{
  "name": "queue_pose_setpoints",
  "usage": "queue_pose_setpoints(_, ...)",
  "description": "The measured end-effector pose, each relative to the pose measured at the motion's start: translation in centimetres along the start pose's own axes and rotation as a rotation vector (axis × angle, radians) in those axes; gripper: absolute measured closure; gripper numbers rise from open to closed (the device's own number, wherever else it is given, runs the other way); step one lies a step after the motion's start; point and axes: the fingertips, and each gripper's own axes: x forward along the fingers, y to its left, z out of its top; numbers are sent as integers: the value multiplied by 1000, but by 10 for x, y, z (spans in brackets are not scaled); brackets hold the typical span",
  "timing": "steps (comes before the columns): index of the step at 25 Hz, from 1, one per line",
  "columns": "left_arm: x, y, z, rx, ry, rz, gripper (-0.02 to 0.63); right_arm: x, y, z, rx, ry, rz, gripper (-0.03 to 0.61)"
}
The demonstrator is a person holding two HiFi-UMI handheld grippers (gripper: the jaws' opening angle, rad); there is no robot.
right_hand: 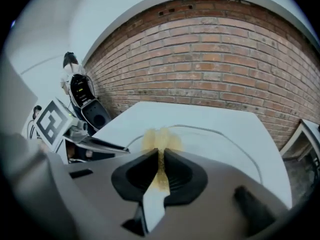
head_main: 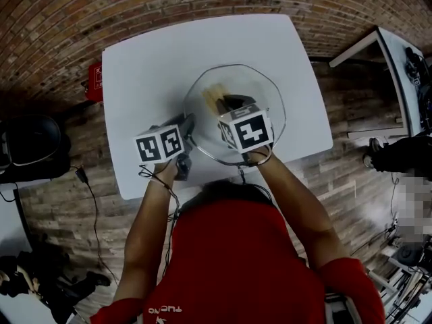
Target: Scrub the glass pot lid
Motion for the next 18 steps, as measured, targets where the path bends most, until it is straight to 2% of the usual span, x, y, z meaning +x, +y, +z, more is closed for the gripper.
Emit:
queue_pose_setpoints(4, 1, -1, -1, -4, 0, 1, 506, 8, 36, -8, -31, 28, 57, 527)
queue_pose_setpoints(11, 1, 0, -1, -14, -7, 4, 509, 18, 45, -28, -44, 91, 69, 528)
queue_pose_setpoints(15, -1, 0, -1, -13, -8, 6, 509, 17, 35, -36, -55, 112, 45, 526)
queue_pose_setpoints(18, -1, 0, -1, -16, -8, 7, 509, 12, 7, -47, -78, 143, -27, 526)
